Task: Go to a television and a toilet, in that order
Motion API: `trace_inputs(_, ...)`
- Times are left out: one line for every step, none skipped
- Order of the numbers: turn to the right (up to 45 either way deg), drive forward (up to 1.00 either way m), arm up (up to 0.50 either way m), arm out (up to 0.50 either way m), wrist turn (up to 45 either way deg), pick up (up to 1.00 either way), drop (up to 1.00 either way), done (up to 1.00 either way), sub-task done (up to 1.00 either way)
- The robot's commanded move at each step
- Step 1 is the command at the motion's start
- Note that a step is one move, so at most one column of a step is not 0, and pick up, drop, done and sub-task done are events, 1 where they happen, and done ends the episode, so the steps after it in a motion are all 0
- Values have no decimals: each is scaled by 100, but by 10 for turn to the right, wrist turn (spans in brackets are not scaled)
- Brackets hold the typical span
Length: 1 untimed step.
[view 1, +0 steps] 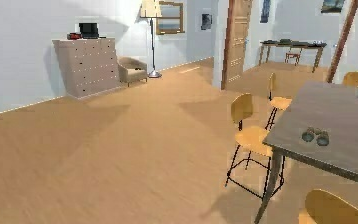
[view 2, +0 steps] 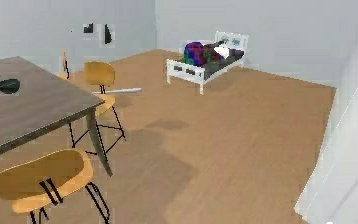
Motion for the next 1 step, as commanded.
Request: trace_inputs(0,100,0,0,0,0,0,0,0)
